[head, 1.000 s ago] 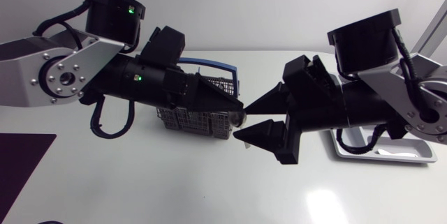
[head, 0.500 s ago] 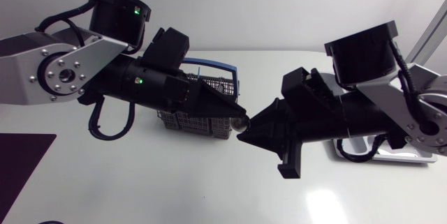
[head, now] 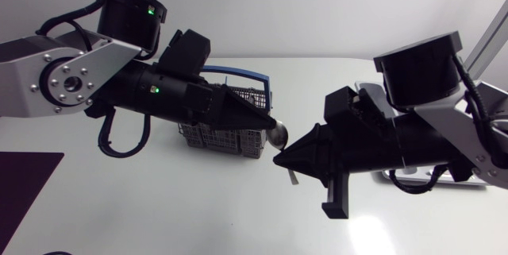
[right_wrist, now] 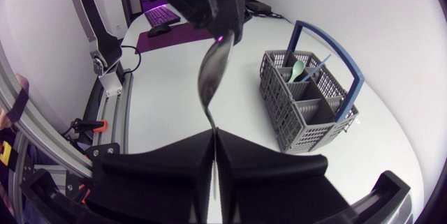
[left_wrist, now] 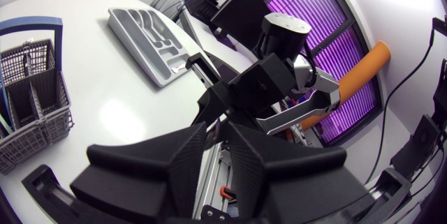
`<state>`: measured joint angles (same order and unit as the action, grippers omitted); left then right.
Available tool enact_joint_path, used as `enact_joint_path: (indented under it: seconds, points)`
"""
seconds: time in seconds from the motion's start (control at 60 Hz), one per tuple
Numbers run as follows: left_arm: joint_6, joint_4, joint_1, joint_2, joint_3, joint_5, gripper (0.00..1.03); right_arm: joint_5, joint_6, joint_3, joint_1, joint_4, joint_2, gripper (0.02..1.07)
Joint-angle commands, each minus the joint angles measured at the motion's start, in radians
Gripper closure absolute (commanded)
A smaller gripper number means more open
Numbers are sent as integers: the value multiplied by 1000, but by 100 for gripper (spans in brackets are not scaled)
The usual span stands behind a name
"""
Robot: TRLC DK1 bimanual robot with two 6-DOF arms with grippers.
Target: Unload the cutlery basket into the drawer organizer.
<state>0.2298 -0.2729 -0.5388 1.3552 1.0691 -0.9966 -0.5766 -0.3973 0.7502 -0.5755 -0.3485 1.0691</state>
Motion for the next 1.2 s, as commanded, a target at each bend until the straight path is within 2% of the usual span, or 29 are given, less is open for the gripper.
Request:
enact_joint_path:
  seconds: [0.0, 0.167, 0.283, 0.35, 0.417, 0.467, 0.617, 0.917, 1.033, 1.183]
  points:
    - [-21, -11, -4, -34, 11, 26, 45, 18, 6, -40, -7, -26, -11, 102]
    - [-37, -12, -6, -61, 2, 147, 29, 47, 6, -63, -9, -43, -18, 102]
    - [-64, -32, -10, -76, -1, 262, 25, 84, 6, -81, -9, -58, -32, 102]
    - [-89, -40, -24, -87, -8, 378, 24, 112, 6, -89, -1, -67, -46, 102]
    - [-113, -54, -29, -102, -17, 435, 22, 136, 2, -91, 22, -90, -66, 102]
    - [-126, -55, -33, -113, -24, 518, 21, 149, -5, -91, 49, -107, -86, 102]
    - [-158, -63, -23, -140, -37, 644, 19, 195, -49, -89, 151, -172, -153, 102]
    - [-179, -63, 13, -160, -57, 814, 17, 189, -267, -129, 559, -187, -184, 102]
    - [-202, -55, 20, -160, -69, 894, 17, 170, -376, -152, 743, -129, -141, 102]
    - [-224, -37, 31, -157, -87, 941, 16, 142, -518, -153, 945, -53, -37, 102]
